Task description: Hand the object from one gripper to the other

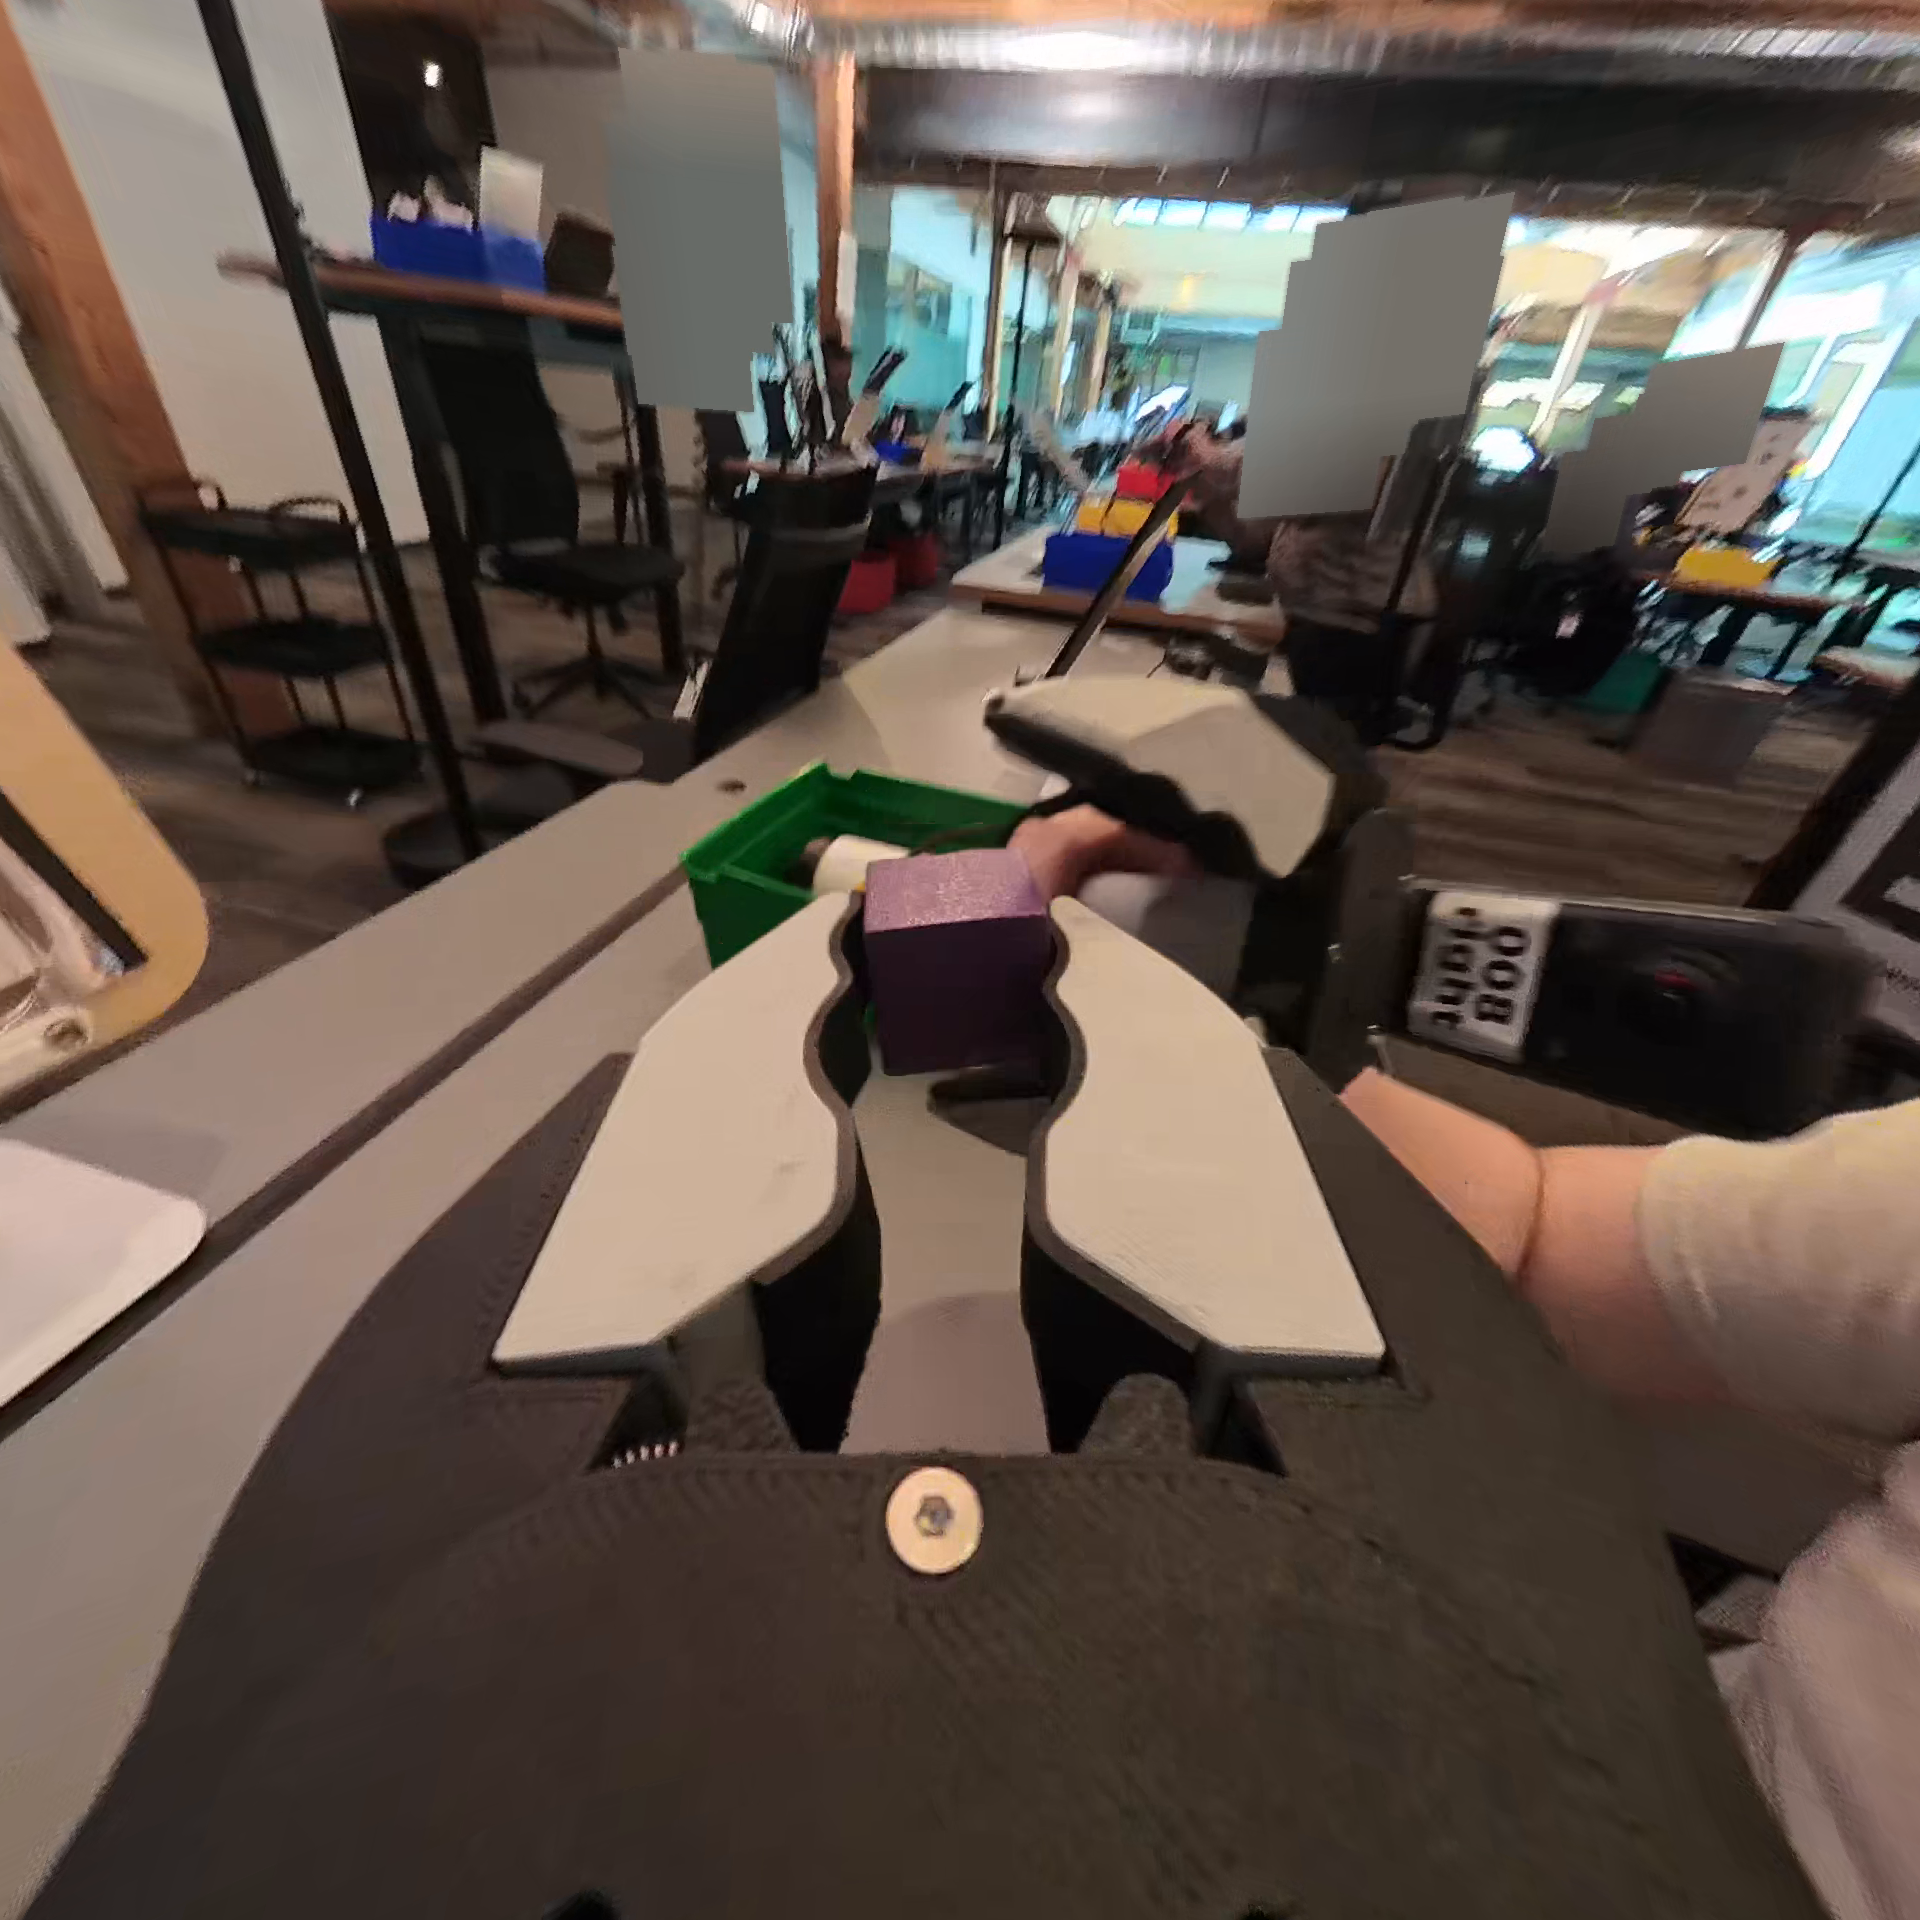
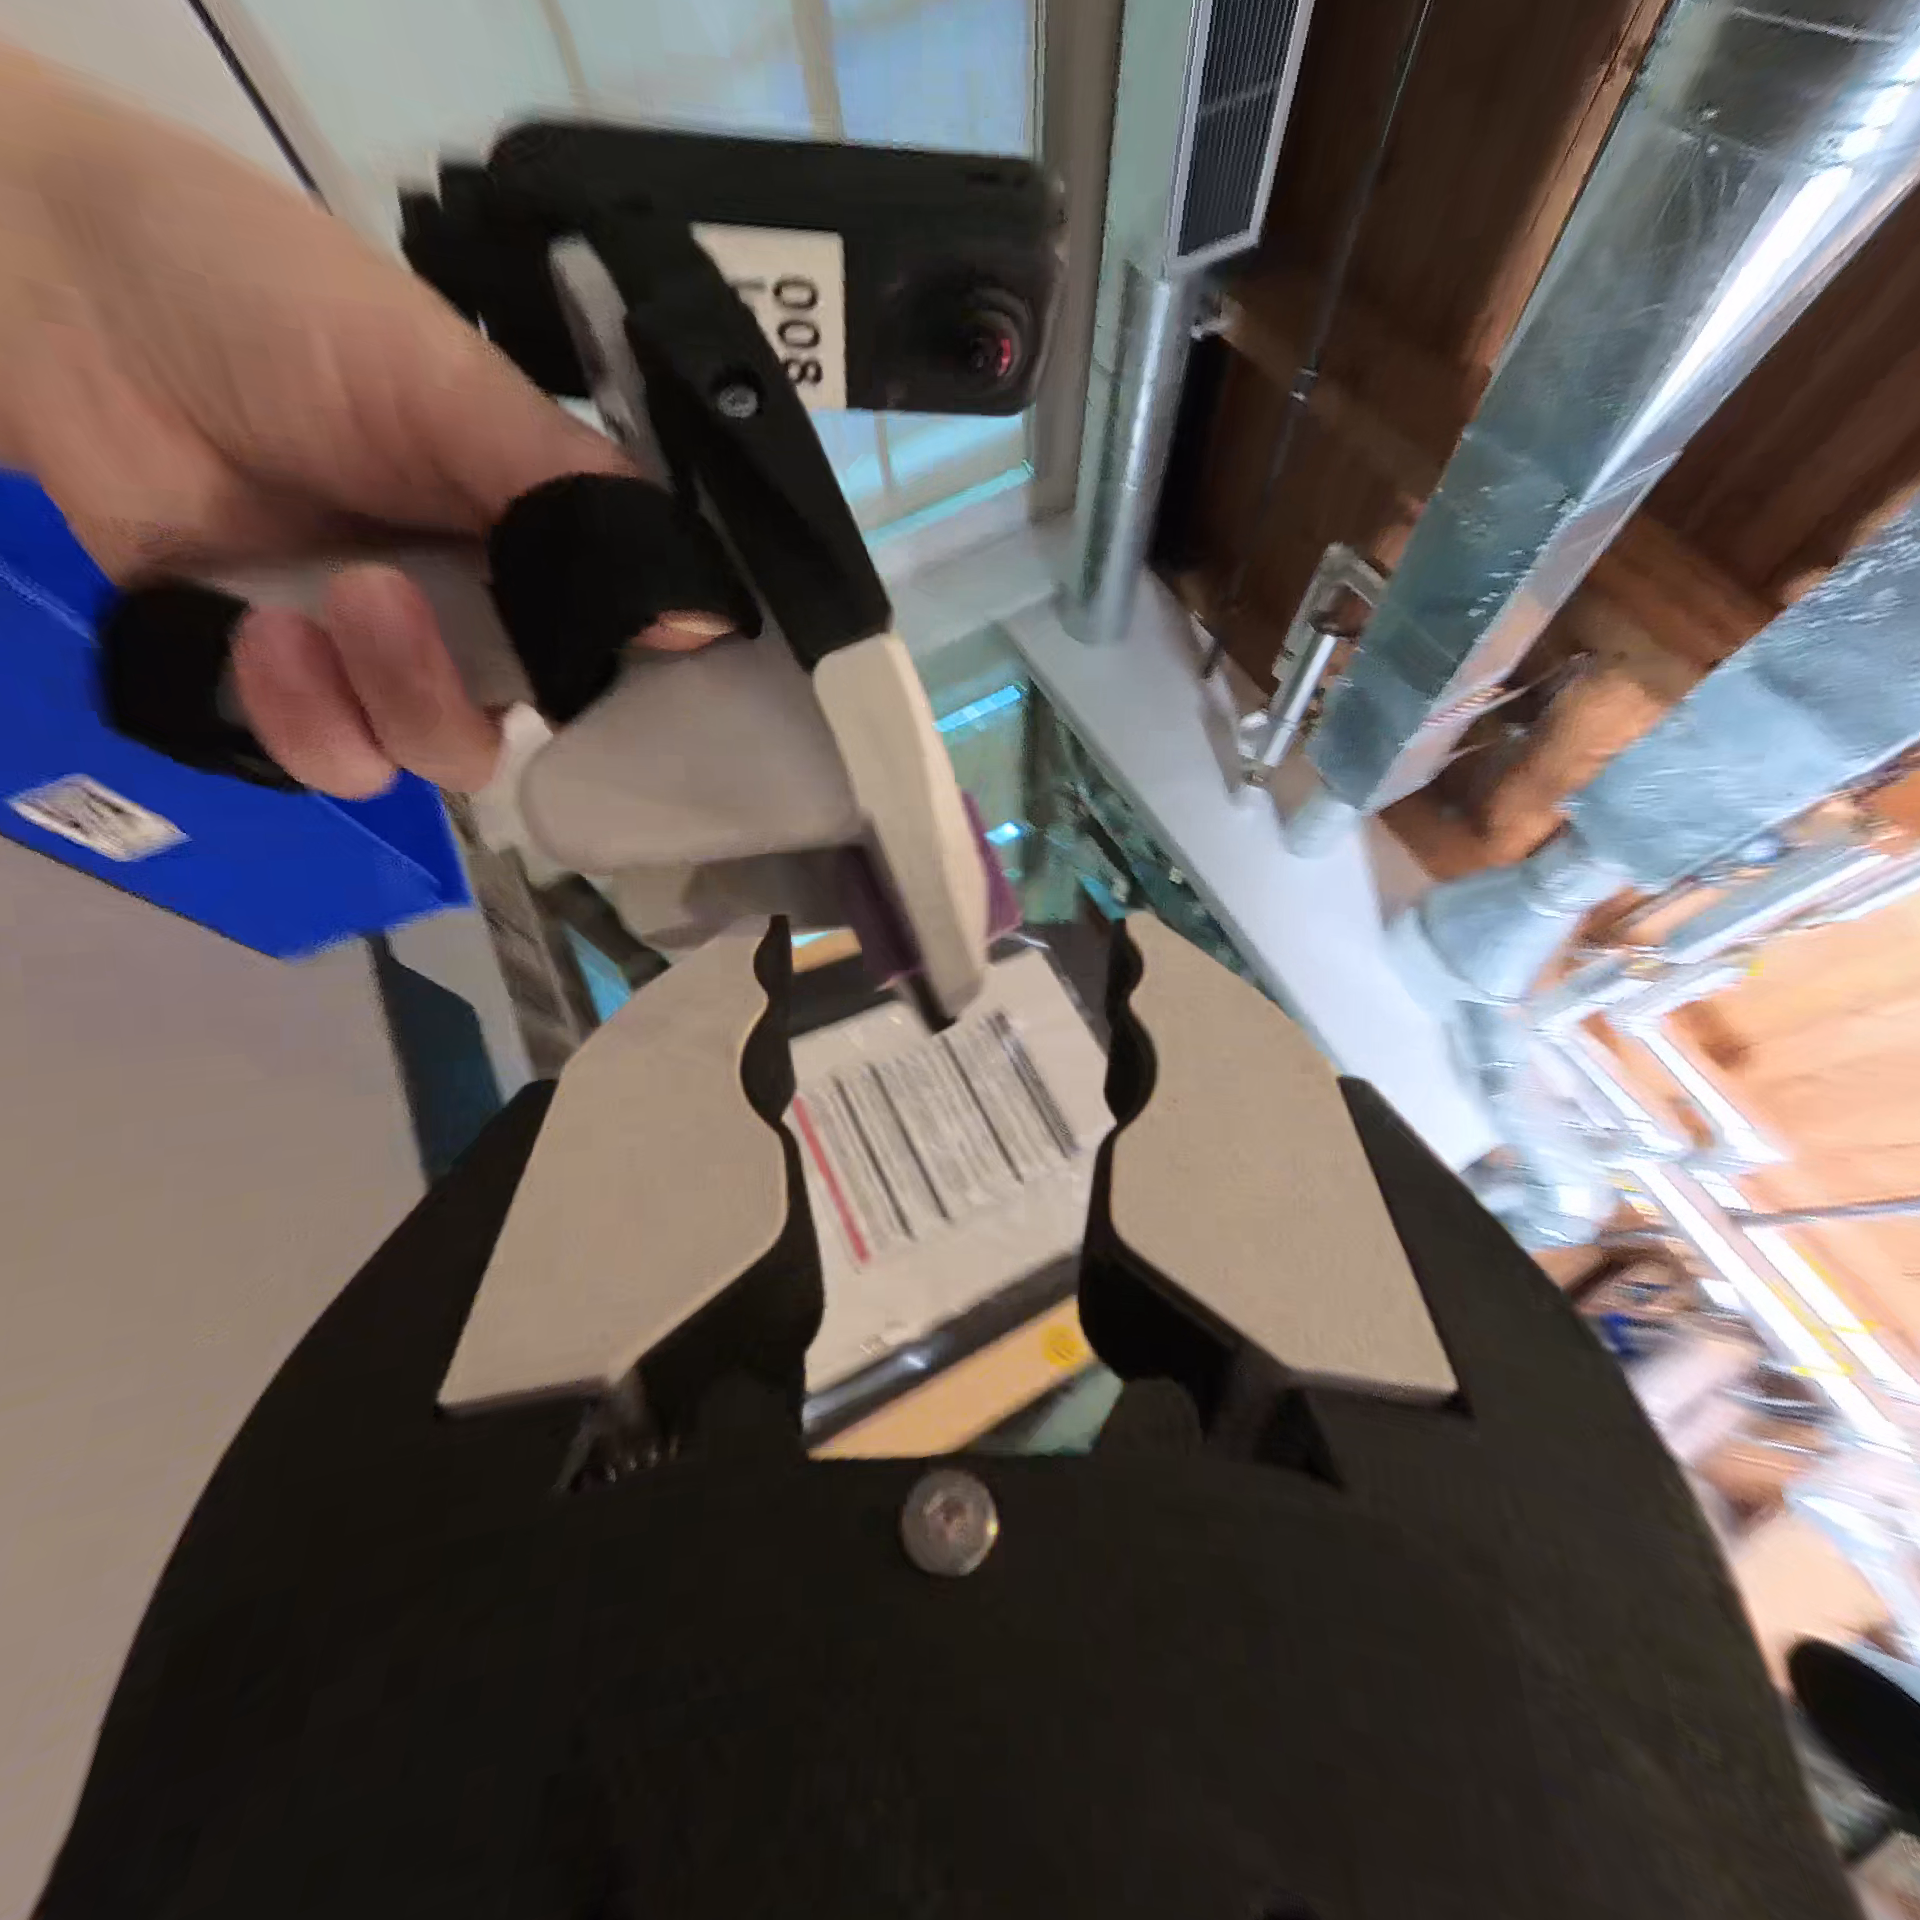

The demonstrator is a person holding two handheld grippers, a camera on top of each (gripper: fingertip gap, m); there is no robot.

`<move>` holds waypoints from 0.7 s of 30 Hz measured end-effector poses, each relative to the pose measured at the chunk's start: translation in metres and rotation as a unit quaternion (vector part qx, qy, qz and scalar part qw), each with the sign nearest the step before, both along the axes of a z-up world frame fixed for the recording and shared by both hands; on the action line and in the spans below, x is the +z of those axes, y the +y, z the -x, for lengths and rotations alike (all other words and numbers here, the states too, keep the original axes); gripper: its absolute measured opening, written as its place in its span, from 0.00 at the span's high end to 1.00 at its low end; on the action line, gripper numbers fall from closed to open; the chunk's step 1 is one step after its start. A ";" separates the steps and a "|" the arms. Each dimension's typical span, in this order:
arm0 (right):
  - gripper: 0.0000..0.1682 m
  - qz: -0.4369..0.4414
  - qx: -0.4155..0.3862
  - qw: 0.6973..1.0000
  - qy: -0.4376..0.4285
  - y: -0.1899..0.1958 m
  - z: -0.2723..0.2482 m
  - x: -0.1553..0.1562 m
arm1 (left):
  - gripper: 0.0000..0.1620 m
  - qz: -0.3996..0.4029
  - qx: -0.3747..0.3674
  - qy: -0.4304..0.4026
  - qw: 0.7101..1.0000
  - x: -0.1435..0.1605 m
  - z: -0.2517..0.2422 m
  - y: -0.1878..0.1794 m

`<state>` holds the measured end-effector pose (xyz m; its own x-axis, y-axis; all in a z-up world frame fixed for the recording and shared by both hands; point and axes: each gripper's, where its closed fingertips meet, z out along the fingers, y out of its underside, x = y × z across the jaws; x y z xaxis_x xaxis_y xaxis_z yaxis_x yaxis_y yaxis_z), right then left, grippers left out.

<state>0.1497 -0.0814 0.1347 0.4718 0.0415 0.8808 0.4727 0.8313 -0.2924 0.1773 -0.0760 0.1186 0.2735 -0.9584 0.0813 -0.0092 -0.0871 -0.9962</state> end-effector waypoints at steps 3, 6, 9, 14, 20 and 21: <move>0.73 -0.014 -0.045 0.997 -0.053 0.006 0.005 -0.011 | 0.83 0.013 0.012 0.031 0.999 -0.013 -0.004 0.005; 0.80 -0.009 -0.079 0.994 -0.079 0.014 0.003 -0.018 | 0.83 0.031 0.014 0.042 0.999 -0.020 -0.007 0.008; 0.83 0.015 -0.078 0.996 -0.039 0.018 -0.006 -0.010 | 0.72 0.012 0.012 0.025 1.000 -0.012 -0.004 0.009; 0.83 0.170 0.094 0.973 0.121 0.013 -0.023 0.012 | 0.62 -0.072 0.014 -0.037 0.997 0.020 0.016 0.003; 0.83 0.505 0.498 0.625 0.325 0.009 -0.032 0.032 | 0.62 -0.323 0.129 0.029 0.937 0.027 0.025 0.005; 0.83 0.541 0.534 0.556 0.336 0.013 -0.031 0.030 | 0.63 -0.369 0.152 0.050 0.916 0.025 0.022 0.005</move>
<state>0.1811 -0.0681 0.1649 -0.1230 0.9482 -0.2930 -0.6399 -0.3014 -0.7069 0.1549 -0.0710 0.1434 0.5076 -0.6209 -0.5973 -0.1913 0.5947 -0.7808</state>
